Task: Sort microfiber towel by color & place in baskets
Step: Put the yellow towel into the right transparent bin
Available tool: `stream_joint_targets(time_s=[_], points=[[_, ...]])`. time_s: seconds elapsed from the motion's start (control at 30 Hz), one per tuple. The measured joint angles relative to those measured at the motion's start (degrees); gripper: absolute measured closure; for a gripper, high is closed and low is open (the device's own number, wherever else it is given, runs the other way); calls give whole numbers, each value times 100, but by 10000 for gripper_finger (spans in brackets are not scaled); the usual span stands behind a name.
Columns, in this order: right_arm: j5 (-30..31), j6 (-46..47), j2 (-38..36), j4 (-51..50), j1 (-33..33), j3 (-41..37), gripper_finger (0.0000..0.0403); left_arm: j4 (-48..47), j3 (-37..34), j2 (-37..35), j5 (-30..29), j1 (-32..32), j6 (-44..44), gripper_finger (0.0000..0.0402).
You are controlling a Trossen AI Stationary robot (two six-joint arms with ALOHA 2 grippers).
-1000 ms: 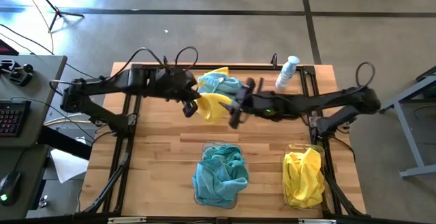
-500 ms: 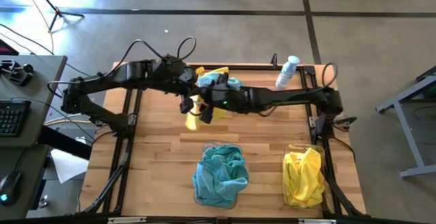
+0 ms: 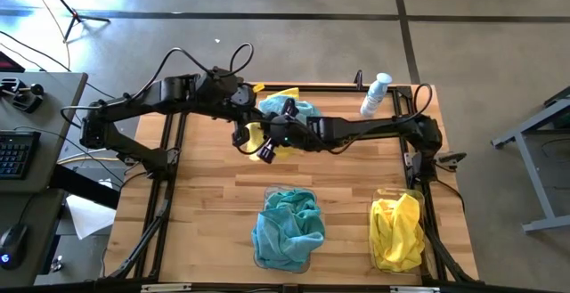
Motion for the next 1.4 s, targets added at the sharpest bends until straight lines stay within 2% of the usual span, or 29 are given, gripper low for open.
stream_joint_targets(time_s=[0.07,0.23,0.33,0.53,0.77,1.03,1.13,1.4], points=[[-4,142,-32,-154,14,0,375,2,0,0,-1,0,2,380],[71,580,-336,-1152,94,0,397,14,0,-2,-8,-2,16,337],[87,1105,-605,-1708,175,0,391,8,0,-2,-22,0,98,316],[14,2232,-1234,-2982,579,0,398,-307,0,-3,-30,13,304,307],[-367,3915,-2129,-4312,1481,0,400,-363,-316,-7,-11,85,183,310],[-896,6840,-2807,-6084,3022,0,401,-360,-742,-7,-3,85,-212,310],[-1392,7799,-2839,-6653,3544,0,401,-350,-851,-7,-6,85,-332,310],[-3044,9247,-2785,-6616,4346,-59,402,-281,-1126,-7,-4,83,-791,310]])
